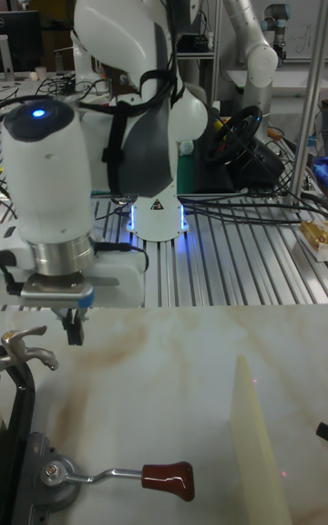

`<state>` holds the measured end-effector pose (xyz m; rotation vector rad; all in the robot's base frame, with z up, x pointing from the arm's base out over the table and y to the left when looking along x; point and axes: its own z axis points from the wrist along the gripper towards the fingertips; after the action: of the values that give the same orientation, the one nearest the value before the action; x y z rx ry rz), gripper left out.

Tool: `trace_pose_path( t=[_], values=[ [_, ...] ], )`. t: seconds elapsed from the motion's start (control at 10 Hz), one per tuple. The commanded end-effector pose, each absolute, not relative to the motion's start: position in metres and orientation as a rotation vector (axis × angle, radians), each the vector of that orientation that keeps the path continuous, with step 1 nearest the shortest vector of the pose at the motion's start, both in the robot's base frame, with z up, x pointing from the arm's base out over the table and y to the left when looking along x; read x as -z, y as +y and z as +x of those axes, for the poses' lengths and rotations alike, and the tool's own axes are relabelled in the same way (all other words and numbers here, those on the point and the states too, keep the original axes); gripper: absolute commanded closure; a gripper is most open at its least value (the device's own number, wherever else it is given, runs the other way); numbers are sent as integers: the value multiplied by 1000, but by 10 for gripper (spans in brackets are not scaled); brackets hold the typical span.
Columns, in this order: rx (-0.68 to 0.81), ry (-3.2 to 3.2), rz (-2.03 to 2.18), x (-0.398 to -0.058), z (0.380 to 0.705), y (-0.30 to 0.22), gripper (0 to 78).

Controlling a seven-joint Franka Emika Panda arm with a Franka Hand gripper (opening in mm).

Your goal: Turn on the water tap

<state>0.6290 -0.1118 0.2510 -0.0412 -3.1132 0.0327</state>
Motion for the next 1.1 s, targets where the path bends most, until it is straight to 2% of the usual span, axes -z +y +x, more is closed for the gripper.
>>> trace_pose_path(
  t=[0.1, 1.1],
  values=[
    [-59, -3105, -12, -236, 624, -137, 776],
    [-90, -3073, 87, -231, 602, -168, 776]
  ],
)
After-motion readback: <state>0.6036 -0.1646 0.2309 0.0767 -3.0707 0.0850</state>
